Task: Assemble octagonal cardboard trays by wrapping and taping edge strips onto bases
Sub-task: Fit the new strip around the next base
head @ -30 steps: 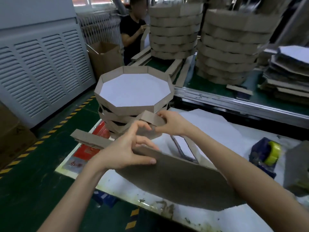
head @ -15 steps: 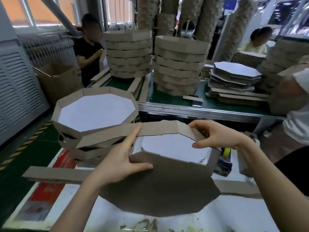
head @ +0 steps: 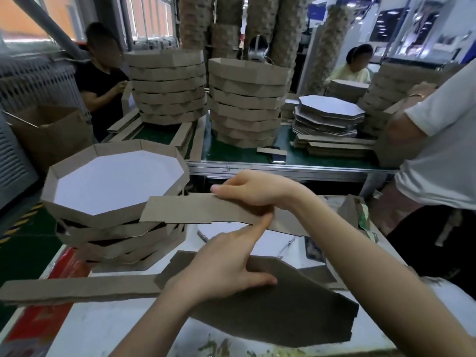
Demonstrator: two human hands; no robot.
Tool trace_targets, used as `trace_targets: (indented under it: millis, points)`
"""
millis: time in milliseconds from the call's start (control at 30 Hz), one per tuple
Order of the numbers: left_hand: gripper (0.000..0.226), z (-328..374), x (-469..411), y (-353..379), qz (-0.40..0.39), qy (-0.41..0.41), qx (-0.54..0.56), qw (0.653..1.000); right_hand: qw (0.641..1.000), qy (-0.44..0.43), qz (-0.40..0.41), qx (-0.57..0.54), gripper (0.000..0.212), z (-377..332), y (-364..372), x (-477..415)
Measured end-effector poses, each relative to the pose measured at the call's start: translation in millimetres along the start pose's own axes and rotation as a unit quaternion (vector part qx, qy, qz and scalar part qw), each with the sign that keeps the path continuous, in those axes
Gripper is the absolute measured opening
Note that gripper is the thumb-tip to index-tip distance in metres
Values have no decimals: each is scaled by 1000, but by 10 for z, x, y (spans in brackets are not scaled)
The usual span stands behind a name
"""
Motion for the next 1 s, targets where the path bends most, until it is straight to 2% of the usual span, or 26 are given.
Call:
trace_targets:
  millis: [100,233,300,367,433,467,600,700,767,867,1000]
  points:
    - [100,29,2,35,-10,-2,-19,1000,999,-36,-13,38,32,-197,70,-50]
    - [97,56,38,-7,3,16,-19,1000,998,-60,28,-5,11,-214,-27,-32]
    - [94,72,74,-85,24,33,14,999,997,-61,31,-18,5,-165,-79,18]
    - [73,21,120,-185,42,26,59,997,997,-47,41,-37,4,-55,-148,83]
    - [42,-95,178,-263,50,5,94,994,997,-24,55,-56,3,98,-205,174]
    - [37,-171,212,-301,53,-12,116,992,996,-14,62,-61,5,171,-225,226]
    - [48,-449,338,-441,77,-61,181,979,994,-7,106,-38,32,375,-296,426]
    - [33,-558,391,-505,99,-80,219,967,992,-16,108,-59,49,428,-287,541]
    - [20,-597,393,-504,104,-90,230,963,992,-14,105,-67,52,450,-272,584]
    - [5,-599,387,-505,106,-92,231,963,992,-23,103,-66,39,445,-254,603]
    - [5,-576,386,-500,107,-96,233,962,993,-42,102,-50,13,427,-243,597]
Point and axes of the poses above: each hand's wrist, its own x-axis away from the middle knuckle, its own y-axis out of the palm, z = x × y, the point moved 9 cm from there along -x, towards the middle knuckle, and after that the axes turned 12 degrees about x, right-handed, at the moved point
